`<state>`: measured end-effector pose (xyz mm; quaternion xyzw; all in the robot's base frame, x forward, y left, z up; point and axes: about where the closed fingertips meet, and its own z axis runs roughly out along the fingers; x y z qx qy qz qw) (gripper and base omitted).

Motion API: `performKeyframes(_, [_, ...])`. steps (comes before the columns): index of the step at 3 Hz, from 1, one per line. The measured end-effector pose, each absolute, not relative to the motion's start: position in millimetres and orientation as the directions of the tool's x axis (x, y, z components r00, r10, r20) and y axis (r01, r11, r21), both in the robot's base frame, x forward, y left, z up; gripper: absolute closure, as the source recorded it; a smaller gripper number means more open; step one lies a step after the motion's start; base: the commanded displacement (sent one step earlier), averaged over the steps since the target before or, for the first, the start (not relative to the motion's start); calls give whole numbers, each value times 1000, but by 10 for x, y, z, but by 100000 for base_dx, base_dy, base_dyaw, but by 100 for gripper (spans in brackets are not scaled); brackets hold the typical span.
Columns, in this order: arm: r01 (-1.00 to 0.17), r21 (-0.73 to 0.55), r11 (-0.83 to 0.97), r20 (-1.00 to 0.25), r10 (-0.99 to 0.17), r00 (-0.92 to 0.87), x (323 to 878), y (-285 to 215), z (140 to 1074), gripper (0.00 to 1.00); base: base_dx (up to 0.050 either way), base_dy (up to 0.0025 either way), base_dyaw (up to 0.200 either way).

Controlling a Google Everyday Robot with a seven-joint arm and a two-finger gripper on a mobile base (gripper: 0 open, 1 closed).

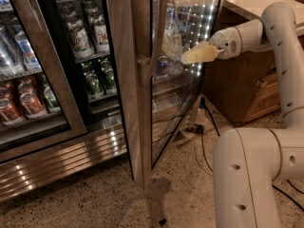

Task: Close right fridge door

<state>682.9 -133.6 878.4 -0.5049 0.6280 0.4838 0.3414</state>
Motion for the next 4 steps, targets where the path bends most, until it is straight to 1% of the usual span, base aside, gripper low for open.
performKeyframes(1, [-965, 263, 22, -917, -304, -257, 6827, -1339, 8784, 100, 3536, 251, 13944])
performKeyframes(2, [-965, 263, 22, -917, -304, -257, 6814, -1362, 8784, 100, 7, -11, 19916])
performKeyframes(3, [-965, 263, 22, -917, -304, -257, 6814, -1362, 8784, 100, 0, 0, 0])
performKeyframes(4, [-973, 222, 62, -923, -309, -230, 6918, -1357, 8822, 100, 0, 0, 0])
